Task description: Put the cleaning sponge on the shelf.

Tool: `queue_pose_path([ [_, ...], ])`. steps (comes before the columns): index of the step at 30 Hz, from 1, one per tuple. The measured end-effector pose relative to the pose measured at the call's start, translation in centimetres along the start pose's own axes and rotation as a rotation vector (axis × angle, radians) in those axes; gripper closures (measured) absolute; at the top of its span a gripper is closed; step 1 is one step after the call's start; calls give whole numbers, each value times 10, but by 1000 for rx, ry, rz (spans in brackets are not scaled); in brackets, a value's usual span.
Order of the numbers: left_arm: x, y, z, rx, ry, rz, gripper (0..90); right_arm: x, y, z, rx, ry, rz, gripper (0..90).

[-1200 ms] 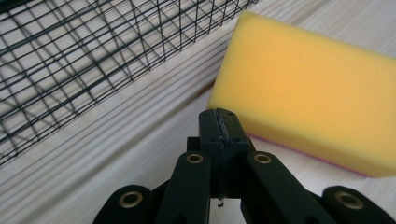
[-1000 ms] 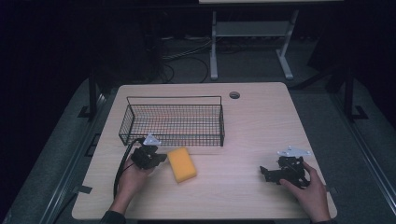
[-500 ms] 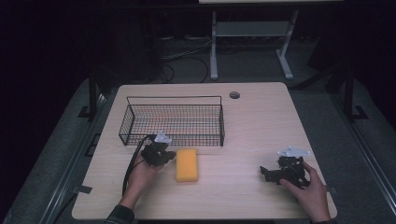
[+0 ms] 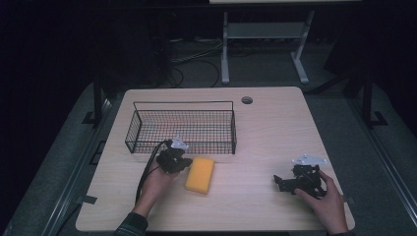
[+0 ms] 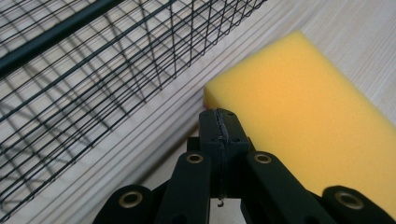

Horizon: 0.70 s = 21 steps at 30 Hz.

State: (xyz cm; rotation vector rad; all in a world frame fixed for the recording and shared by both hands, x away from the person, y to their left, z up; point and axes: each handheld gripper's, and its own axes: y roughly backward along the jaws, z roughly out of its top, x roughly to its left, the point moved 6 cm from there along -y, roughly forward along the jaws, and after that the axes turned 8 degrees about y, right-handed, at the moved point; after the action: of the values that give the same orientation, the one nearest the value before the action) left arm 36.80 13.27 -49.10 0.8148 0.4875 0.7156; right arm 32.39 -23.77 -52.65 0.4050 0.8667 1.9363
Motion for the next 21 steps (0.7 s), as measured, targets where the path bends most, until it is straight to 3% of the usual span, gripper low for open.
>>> queue_pose_path([
  [21,-18,-17,16,9,-37,-37,897,0,0,0,0,0,0,0],
])
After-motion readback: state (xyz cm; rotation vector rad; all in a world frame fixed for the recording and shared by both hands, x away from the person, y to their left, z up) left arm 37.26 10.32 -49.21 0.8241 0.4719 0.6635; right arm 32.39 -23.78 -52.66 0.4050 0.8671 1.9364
